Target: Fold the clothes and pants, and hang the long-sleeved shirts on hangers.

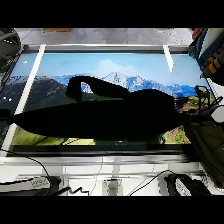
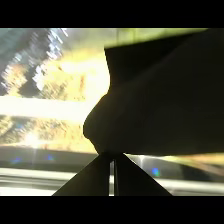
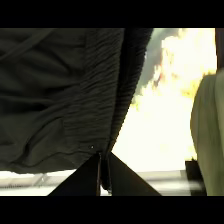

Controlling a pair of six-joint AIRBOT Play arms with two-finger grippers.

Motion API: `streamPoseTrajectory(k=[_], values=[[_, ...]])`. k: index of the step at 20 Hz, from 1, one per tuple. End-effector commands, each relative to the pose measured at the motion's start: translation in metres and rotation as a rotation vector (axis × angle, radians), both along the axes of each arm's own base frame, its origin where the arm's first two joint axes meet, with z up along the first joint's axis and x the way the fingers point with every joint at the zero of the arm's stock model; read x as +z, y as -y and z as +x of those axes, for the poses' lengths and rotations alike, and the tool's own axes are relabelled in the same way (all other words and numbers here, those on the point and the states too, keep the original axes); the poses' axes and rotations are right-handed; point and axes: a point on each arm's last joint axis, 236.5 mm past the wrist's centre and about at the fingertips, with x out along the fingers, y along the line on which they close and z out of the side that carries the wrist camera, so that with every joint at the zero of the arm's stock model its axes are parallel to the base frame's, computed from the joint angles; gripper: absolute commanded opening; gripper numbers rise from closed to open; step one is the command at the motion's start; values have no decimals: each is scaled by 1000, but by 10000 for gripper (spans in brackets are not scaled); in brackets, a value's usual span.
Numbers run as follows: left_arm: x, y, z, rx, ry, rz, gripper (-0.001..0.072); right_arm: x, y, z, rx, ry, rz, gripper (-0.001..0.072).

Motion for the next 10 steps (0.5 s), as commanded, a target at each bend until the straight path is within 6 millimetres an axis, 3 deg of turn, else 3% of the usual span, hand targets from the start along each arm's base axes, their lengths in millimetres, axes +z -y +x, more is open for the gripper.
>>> streamPoseTrajectory(k=[1,6,10], values=[[-18,-2,-24,-88,-96,8,4,-7,-7,-46,10,-140,19,12],[-23,-27,-51,-101,-220,107,4,-21,-12,-73,16,-258,40,12],[-33,-26,-62,-102,-282,88,5,-21,-14,-86,20,-311,49,12]])
